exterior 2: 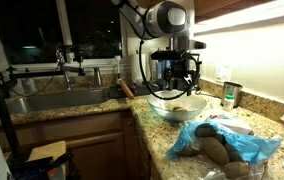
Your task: Remove three potatoes from the plastic bag and place them in the glass bowl on the left
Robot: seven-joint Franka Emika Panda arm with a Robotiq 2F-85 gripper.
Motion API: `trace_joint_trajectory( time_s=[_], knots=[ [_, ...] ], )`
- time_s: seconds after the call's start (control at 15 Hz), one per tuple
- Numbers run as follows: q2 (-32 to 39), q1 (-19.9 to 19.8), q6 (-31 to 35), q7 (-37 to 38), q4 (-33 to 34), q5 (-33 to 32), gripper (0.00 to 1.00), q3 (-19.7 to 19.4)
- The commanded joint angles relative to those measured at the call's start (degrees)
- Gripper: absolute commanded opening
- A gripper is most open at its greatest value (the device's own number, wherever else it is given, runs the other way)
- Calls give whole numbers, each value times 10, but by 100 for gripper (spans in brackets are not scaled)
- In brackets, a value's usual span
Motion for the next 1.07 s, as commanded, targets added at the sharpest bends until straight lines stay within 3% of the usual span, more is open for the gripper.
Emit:
trace_joint_trajectory(
  time_s=[0.0, 0.53, 1.0],
  knots=[
    [-62, -1, -19, 26, -57, -20, 100, -17],
    [-96, -22, -30, 48, -96, -28, 100, -49],
    [-85, -45, -24, 58, -100, -29, 100, -74]
  ],
)
